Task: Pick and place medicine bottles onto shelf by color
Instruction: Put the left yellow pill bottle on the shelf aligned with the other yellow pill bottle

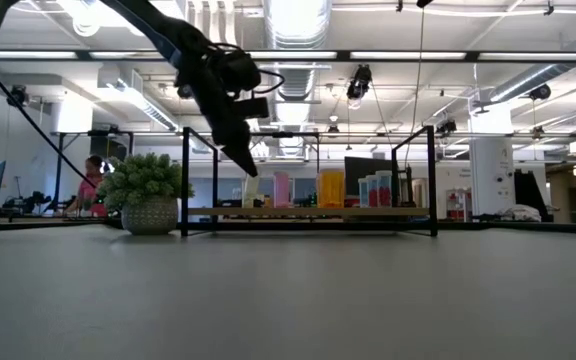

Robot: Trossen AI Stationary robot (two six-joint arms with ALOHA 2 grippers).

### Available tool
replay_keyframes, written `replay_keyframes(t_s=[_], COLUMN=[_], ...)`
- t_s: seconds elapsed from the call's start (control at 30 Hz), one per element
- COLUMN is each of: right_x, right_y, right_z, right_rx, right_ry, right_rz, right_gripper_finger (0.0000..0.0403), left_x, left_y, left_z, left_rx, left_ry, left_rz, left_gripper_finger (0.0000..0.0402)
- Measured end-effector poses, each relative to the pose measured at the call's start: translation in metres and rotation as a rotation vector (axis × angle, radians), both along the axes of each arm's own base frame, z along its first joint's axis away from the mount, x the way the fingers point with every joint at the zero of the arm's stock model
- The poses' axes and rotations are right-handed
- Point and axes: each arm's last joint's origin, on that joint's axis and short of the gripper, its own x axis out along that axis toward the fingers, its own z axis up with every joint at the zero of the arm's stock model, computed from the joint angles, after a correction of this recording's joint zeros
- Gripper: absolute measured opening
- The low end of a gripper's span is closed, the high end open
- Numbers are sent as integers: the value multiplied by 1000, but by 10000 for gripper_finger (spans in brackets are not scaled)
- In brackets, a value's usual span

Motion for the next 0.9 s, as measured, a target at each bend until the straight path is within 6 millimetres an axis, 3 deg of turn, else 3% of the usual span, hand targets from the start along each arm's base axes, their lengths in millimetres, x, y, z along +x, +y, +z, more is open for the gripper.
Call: replay_keyframes(t_s=[0.47, 0.9], right_x=[0, 0], right_y=[0, 0], right_z=[0, 0], right_rx=[0, 1], right_ry=[0, 1], right_rz=[0, 0], right_gripper_finger=[178, 178], left_x=[-5, -3], left_y=[-1, 0], left_z=[-17, -14], left_rx=[-2, 19], left_ry=[22, 6], left_rz=[-19, -33], left_gripper_finger=[93, 93])
